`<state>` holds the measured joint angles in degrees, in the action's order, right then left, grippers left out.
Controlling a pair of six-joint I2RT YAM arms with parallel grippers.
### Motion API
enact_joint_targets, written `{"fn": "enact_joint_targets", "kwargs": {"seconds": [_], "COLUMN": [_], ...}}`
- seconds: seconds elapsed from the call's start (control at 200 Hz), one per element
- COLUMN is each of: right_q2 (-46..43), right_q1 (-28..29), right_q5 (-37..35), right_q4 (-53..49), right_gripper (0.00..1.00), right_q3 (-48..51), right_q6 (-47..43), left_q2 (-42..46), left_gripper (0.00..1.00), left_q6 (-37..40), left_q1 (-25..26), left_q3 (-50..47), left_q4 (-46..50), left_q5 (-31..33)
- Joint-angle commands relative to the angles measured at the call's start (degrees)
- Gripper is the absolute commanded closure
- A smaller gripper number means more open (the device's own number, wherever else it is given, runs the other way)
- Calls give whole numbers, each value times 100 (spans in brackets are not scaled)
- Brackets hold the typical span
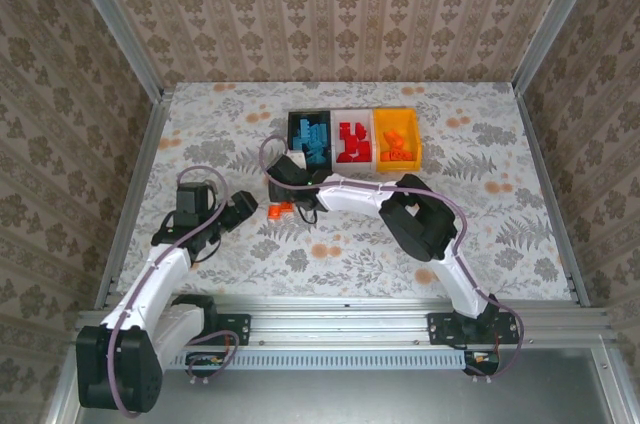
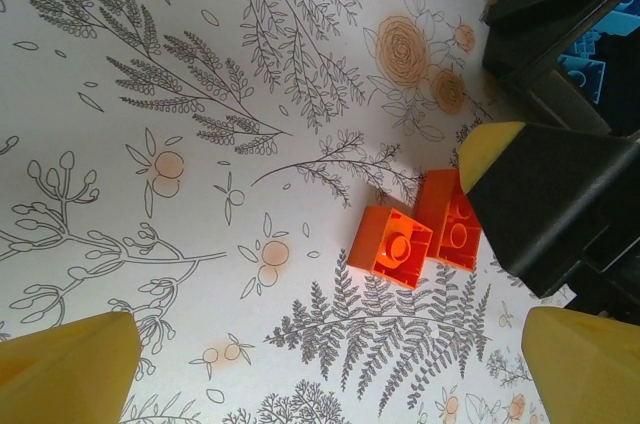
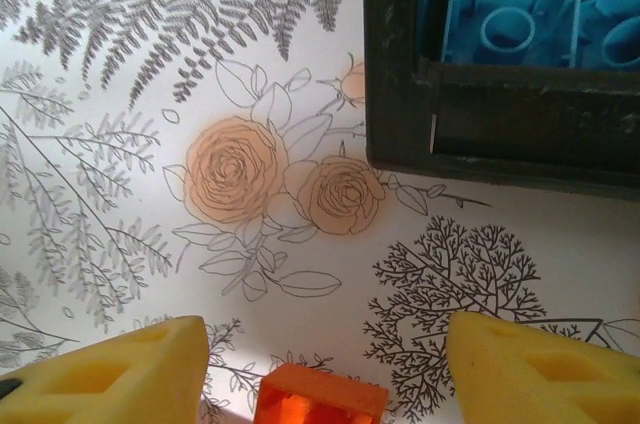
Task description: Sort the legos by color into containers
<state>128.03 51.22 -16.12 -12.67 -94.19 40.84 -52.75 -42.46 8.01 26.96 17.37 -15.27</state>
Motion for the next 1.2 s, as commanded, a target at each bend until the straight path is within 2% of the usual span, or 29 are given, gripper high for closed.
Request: {"fn": "enact_joint_targets", "kwargs": {"seconds": [0.0,0.18,0.315,0.42,0.565,0.715,0.825,0.975,1.195], "right_q2": [172,357,326,155,-273,-1186,-1822,-2431,-2285], "right_q1": [65,159,202,248,262,261,134,-664,-2619], "right_q5": [-200,-393,-525,-680,-826,-1004,-1276,-1433,-619], "right_q4": [-395,-581,-592,-579,-386,-123,-269,-365,-561], "right_gripper": [36,43,58,65,69,70,70,70,70], "right_q3": [-169,-275,-235,-93,322,969,1246,1619,1490], "right_q6": [100,-18,-88,-224,-398,-727,-1083,-1523,-1892], "left_q2": [106,146,185,237,253,207,60,-348,-980], "left_gripper": [0,0,0,0,0,0,0,0,0], "left_q6": [36,9,10,27,-26,-82,-236,-87,353], "left_q1": [-54,-76,-80,-97,-99,-63,246,1089,2025], "left_q3": [-52,-143,-165,-147,-147,-140,-135,190,854], "left_q4": [33,-14,12,34,-11,-266,-693,-1121,-990], "left_q5": [-117,-152,-161,-163,-210,-522,-683,-620,-609]}}
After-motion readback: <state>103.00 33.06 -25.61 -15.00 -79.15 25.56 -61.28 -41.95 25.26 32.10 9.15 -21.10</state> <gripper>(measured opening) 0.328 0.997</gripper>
